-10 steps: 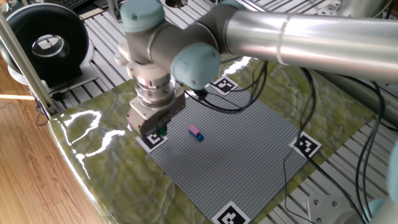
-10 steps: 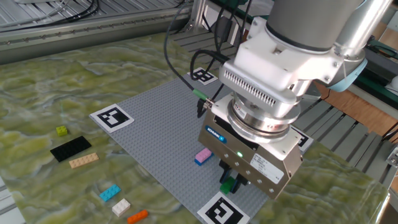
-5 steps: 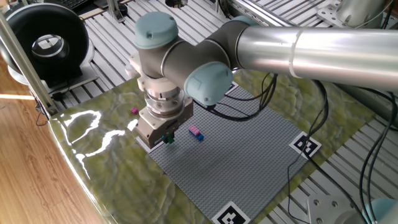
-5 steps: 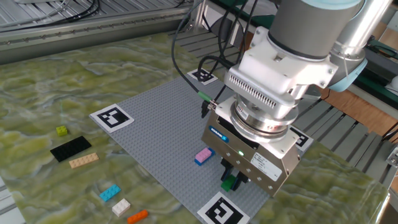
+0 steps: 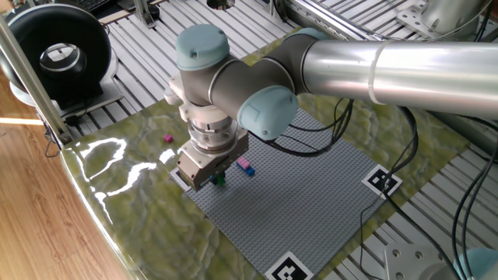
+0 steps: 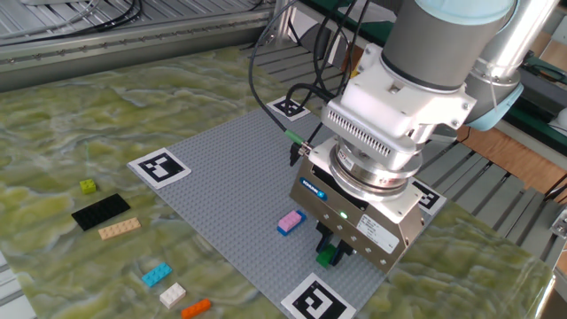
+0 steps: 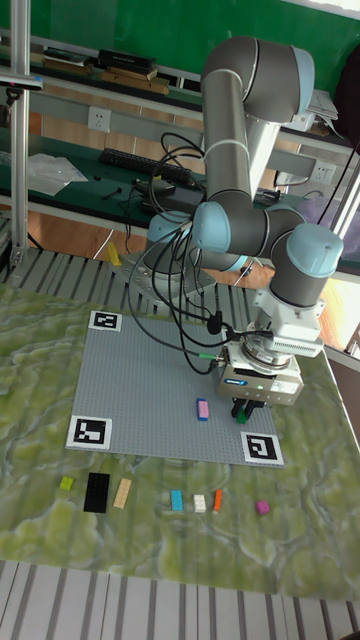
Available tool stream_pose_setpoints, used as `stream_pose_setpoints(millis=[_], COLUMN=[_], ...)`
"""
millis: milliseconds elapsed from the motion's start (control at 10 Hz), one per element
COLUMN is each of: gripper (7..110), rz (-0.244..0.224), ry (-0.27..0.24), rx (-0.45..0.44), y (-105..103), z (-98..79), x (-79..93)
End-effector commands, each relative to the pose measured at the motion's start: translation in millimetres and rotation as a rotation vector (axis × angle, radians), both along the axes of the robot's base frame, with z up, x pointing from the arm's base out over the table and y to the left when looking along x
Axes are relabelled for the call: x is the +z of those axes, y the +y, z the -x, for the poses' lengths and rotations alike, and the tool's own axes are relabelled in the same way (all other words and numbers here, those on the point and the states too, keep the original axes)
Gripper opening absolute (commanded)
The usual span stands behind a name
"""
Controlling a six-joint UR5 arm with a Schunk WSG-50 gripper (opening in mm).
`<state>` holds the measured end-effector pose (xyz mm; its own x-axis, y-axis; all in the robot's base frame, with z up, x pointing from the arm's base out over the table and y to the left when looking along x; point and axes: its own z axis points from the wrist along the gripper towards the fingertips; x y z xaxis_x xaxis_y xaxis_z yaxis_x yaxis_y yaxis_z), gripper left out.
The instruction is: Stack small Lego blocks randomly, one at a time
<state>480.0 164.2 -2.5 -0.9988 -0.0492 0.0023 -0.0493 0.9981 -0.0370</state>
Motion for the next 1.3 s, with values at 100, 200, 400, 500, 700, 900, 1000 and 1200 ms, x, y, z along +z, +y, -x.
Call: stream_pose_setpoints(millis=[100,200,400,500,700,900,1000,1200], gripper=[7,7,7,7,7,7,7,7], rz=[-0.007,-0.018,-0.036,-0.036,-0.029,-0.026,-0.026,-0.040], ry=[0.008,0.005,0.008,0.007,0.006,0.013,0.011,0.007], rx=[-0.006,-0.004,-0.015,-0.020,-0.016,-0.003,0.000,0.008], y=[-4.9,-2.8,3.7,6.3,3.6,1.1,-0.2,1.8], z=[3.7,2.8,4.4,6.0,4.8,6.2,6.1,3.8], x=[0.4,-0.3,-1.5,-2.8,-3.2,-3.5,-3.8,-5.7])
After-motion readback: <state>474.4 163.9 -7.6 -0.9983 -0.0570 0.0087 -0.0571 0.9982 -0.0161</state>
